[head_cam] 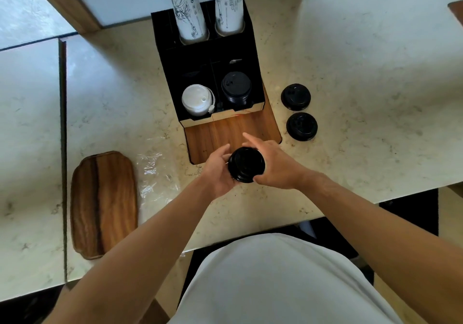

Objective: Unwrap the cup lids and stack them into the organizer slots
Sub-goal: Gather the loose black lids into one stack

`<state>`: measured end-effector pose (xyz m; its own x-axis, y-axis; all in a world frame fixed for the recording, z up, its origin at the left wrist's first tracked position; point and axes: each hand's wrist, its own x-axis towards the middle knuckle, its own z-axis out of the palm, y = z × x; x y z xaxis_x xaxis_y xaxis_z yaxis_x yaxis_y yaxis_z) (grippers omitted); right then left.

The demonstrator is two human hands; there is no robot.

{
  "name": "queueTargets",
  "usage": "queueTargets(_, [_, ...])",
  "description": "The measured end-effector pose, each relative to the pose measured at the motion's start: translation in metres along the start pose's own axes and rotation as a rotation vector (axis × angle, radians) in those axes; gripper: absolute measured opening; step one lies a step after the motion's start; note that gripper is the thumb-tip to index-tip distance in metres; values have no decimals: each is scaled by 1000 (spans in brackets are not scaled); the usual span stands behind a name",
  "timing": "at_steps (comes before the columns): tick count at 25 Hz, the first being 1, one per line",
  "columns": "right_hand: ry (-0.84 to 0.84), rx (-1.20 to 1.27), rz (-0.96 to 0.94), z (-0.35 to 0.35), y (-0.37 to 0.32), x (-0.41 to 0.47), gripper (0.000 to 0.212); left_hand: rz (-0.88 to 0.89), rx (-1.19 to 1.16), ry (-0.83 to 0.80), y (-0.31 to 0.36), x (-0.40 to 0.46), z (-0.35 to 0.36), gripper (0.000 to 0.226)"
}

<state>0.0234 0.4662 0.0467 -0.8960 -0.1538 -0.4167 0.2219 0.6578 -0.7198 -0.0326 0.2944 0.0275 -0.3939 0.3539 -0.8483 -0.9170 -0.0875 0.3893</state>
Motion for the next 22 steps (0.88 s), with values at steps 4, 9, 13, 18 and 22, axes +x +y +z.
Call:
queueTargets(4, [-40,-30,-10,2,-4,5,114,20,2,-4,2,-3,-4,37])
queueTargets(9, [-86,-77,-42,-1,-5,13,115,11,16,7,7,0,-8,33])
queueTargets(13, [-107,-113,-48,-7,-5,17,116,0,54,14,13,4,-4,32])
queueTargets(18, [-111,-104,-36,-13,1,24,116,19,120,29,20,8,3,23])
queueTargets(22, [-88,-45,0,-23,6,25,113,25,113,61,26,18,9,28])
